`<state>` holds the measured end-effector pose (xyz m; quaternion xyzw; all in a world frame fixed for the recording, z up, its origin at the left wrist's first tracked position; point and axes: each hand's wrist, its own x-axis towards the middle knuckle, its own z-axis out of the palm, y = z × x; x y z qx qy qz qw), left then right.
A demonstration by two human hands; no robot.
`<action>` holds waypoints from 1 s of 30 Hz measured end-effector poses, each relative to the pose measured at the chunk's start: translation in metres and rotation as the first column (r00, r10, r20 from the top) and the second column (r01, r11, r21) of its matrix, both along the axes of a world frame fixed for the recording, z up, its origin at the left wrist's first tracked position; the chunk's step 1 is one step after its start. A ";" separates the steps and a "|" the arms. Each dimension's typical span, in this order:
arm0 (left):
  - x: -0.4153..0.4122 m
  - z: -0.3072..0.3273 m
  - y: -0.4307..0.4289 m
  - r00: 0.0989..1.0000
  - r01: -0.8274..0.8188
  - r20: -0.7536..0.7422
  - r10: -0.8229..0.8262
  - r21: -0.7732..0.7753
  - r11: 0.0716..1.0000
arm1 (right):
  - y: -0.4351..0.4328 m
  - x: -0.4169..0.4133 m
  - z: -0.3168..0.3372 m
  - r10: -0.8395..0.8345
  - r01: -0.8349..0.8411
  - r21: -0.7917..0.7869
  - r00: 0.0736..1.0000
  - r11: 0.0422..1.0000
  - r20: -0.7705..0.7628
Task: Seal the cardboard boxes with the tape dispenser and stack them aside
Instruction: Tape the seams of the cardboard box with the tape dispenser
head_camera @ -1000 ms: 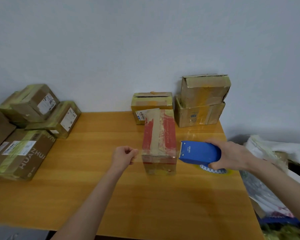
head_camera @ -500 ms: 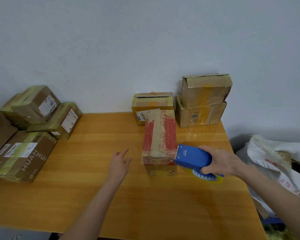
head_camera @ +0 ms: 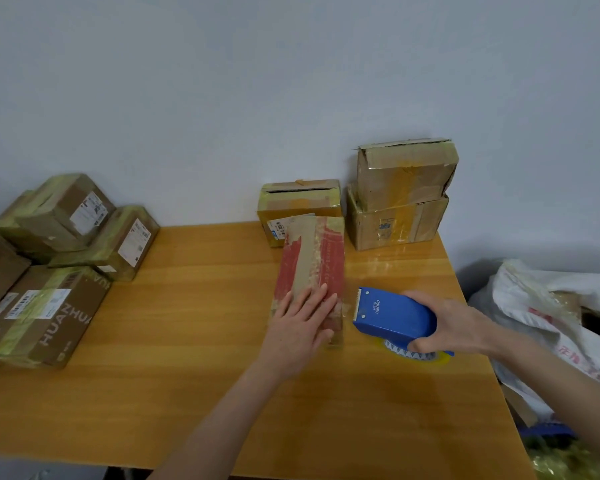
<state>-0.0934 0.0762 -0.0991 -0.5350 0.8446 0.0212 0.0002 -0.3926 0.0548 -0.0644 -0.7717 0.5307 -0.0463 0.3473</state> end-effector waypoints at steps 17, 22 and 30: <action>0.002 0.001 -0.001 0.999 0.000 -0.048 -0.002 -0.039 0.999 | -0.013 0.023 -0.005 0.136 -0.129 0.043 0.929 0.991 -0.345; 0.002 0.000 0.000 0.999 0.002 -0.053 -0.004 -0.044 0.999 | -0.024 0.038 0.004 0.164 -0.146 0.075 0.904 0.986 -0.394; 0.002 0.000 0.000 0.999 0.015 -0.051 -0.017 -0.040 0.999 | -0.028 0.040 0.004 0.119 -0.053 0.153 0.882 0.987 -0.456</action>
